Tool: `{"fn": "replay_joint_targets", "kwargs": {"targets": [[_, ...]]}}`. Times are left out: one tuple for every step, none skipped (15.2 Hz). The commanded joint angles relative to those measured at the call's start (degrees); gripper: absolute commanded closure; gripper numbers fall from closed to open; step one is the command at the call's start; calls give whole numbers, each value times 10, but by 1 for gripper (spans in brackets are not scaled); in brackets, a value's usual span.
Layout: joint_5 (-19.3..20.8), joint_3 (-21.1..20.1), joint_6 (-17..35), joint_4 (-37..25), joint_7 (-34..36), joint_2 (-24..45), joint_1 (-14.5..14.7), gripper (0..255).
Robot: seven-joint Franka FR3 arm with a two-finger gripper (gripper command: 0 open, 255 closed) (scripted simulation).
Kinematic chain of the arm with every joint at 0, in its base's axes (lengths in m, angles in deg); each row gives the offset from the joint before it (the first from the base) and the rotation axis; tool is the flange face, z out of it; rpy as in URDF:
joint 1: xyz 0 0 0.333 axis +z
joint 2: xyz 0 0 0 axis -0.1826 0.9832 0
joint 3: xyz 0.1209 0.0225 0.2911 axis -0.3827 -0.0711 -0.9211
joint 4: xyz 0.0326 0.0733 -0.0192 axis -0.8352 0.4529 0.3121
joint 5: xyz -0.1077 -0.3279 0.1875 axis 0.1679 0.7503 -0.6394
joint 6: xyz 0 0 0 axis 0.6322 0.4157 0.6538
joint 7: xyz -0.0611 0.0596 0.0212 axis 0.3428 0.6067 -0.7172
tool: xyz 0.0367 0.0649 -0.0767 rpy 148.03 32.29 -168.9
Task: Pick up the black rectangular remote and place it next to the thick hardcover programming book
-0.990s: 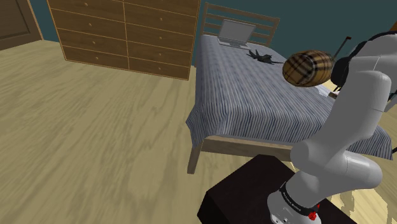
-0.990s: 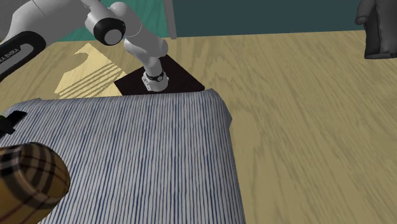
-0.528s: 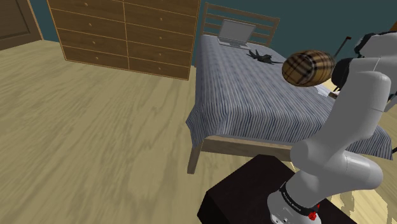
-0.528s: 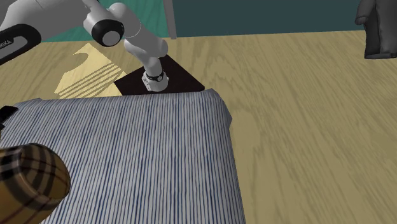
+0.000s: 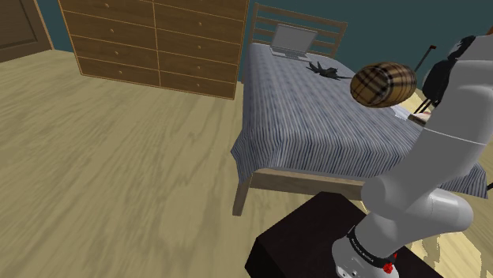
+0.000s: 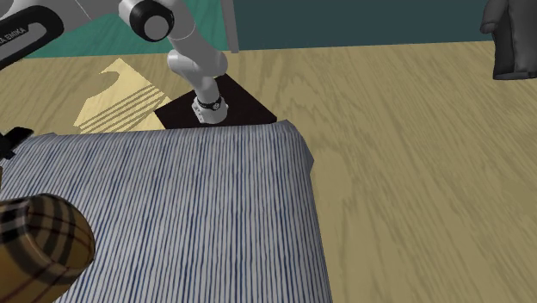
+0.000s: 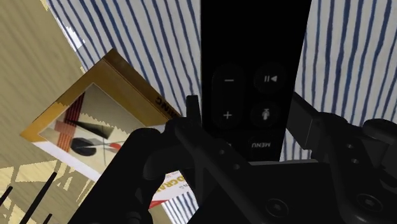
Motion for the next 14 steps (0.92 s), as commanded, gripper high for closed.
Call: {"fn": "replay_joint_targets", "kwargs": {"targets": [[14,2,20,37,3,-21,13,255],[15,2,28,46,3,-22,15,255],[15,2,36,54,3,-23,16,255],[15,1,44,63,3,-24,17,255],[15,1,52,71,3,-24,18,255],[15,1,59,79,2,-24,19,255],[15,1,67,87,2,-24,20,255],[14,0,75,94,1,-24,20,255],[14,0,82,102,0,-24,21,255],[13,-1,90,109,0,-24,21,255],[12,-1,97,116,-1,-23,22,255],[11,-2,105,123,-2,-22,22,255],[10,-2,112,130,-3,-21,23,255],[9,-3,119,137,-4,-20,23,255]]}}
